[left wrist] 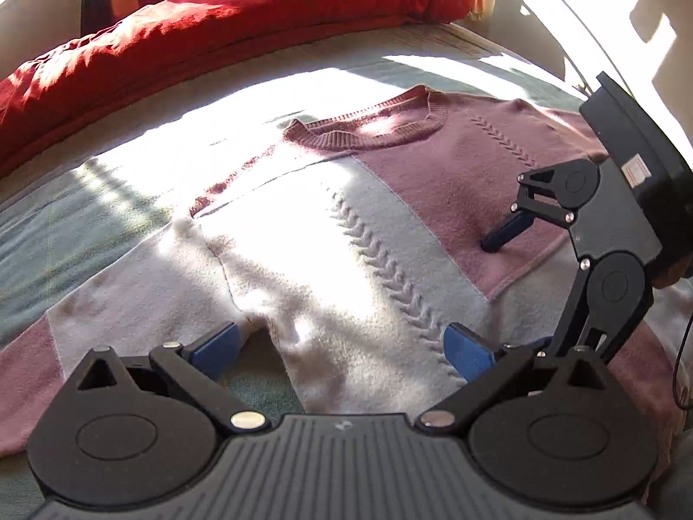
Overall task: Fold clothes
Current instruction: 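Move the open left gripper out to the pink cuff of the sleeve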
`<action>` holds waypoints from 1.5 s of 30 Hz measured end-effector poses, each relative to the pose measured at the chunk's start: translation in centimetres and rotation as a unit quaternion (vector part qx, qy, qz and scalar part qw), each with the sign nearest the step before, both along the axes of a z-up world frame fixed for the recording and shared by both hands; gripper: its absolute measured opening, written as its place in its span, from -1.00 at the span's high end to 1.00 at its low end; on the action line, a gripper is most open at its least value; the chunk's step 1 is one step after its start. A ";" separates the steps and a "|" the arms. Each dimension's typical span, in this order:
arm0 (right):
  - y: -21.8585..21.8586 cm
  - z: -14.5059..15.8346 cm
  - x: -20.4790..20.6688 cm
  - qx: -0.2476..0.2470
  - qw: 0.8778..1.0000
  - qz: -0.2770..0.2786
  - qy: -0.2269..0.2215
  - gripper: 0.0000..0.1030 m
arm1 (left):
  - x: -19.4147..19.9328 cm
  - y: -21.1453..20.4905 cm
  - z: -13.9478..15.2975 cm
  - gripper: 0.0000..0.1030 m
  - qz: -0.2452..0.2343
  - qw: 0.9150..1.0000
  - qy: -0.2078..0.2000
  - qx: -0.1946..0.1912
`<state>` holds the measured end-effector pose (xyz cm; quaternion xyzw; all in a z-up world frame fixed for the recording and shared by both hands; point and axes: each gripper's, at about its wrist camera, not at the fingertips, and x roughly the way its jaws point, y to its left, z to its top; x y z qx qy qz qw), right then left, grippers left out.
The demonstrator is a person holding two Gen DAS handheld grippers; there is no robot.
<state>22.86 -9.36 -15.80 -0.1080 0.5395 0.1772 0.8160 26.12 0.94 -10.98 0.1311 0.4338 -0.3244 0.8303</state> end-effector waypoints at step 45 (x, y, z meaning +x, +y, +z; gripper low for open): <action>-3.3 5.6 3.3 0.088 0.978 -0.186 0.039 -1.00 | 8.3 3.7 -3.4 -0.91 0.167 0.982 0.074 0.048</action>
